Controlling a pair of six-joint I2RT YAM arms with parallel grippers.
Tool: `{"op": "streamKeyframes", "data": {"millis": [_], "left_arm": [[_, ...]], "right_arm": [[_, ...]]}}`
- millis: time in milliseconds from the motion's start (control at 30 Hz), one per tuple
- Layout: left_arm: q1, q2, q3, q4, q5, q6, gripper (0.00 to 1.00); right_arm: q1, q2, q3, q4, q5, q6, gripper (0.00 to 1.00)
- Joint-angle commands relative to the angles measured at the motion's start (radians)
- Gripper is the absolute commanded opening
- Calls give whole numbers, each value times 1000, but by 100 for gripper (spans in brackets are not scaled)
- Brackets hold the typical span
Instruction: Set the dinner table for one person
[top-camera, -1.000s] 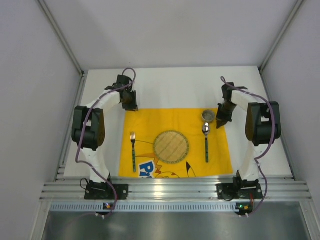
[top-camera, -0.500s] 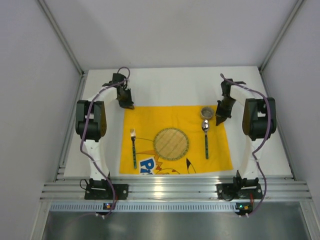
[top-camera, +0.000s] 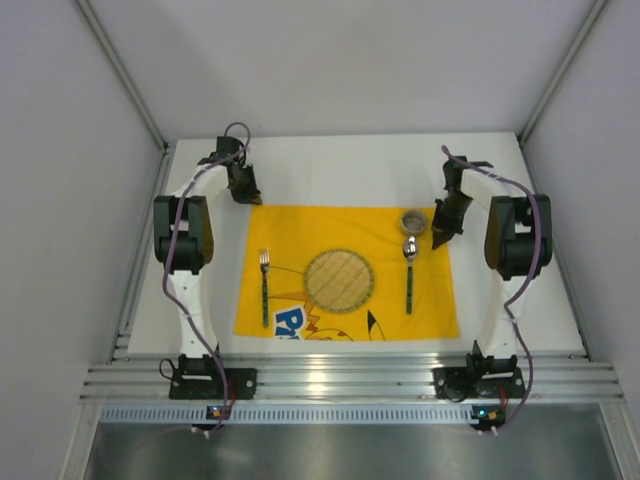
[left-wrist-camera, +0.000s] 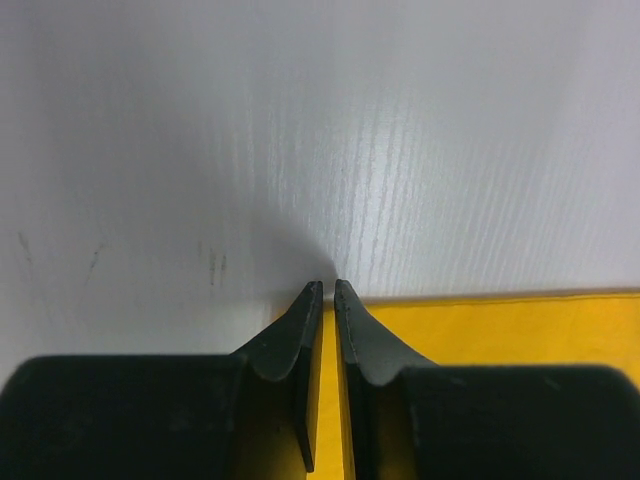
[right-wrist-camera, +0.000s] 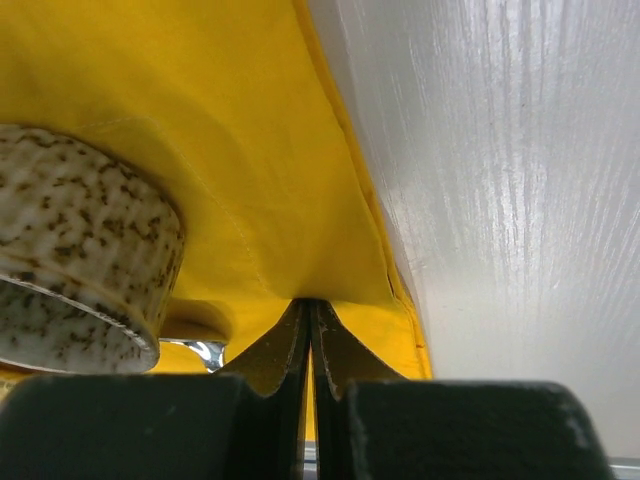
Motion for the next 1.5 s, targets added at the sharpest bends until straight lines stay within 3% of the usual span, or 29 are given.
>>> {"op": "streamKeyframes", "data": {"millis": [0, 100, 167, 200, 267, 300, 333, 367, 500, 567, 600, 700, 867, 900, 967, 1033, 1133, 1267, 1333, 1400, 1467], "left_arm": [[7, -60, 1, -51, -77, 0, 15], [7, -167, 4, -53, -98, -2, 17], [7, -233, -2, -50, -118, -4, 21], [7, -308, -27, -29, -127, -5, 24], [7, -395, -86, 23, -179, -5, 34], [7, -455, -187, 110, -199, -4, 38], [7, -561, -250, 175, -236, -4, 42], [7, -622, -316, 229, -306, -13, 48], [7, -848, -722, 531, -446, -13, 50], [7, -943, -862, 756, -485, 12, 49], [7, -966, -987, 821, -541, 10, 51], [9, -997, -1177, 1042, -543, 21, 57], [9, -934, -1269, 1143, -398, 113, 56], [9, -916, -1313, 1241, -382, 119, 56], [9, -893, -1360, 1381, -310, 179, 59], [9, -847, -1323, 1368, -302, 203, 59], [10, -786, -1240, 1288, -298, 233, 58], [10, -827, -1236, 1190, -263, 224, 54], [9, -850, -1332, 1232, -260, 202, 53], [7, -856, -1480, 1489, -226, 210, 53], [7, -884, -1483, 1454, -232, 193, 55]], "right_arm": [[-20, 8, 41, 98, 76, -26, 0], [-21, -93, 57, 64, 63, -26, 1], [-17, -177, 47, 52, 56, -26, 15], [-17, -278, 36, 46, 52, -26, 41], [-5, -386, 1, 38, 56, -26, 67], [8, -493, -13, 29, 56, -26, 89], [14, -545, -42, 26, 59, -30, 99], [18, -601, -57, 26, 53, -36, 100], [63, -921, -162, 41, 78, -60, 100], [77, -1024, -241, 52, 104, -38, 100], [77, -1123, -269, 67, 105, -26, 100], [77, -1280, -366, 104, 79, -33, 100], [77, -1454, -449, 118, 137, -9, 100], [78, -1506, -453, 113, 156, 3, 100], [77, -1570, -507, 108, 276, 119, 100], [77, -1670, -544, 99, 345, 202, 100], [78, -1776, -547, 105, 278, 168, 100], [78, -1807, -495, 21, 230, 161, 100], [77, -1792, -452, -10, 227, 152, 100], [75, -1778, -411, -40, 231, 148, 100], [77, -1769, -387, -47, 196, 134, 100]]}}
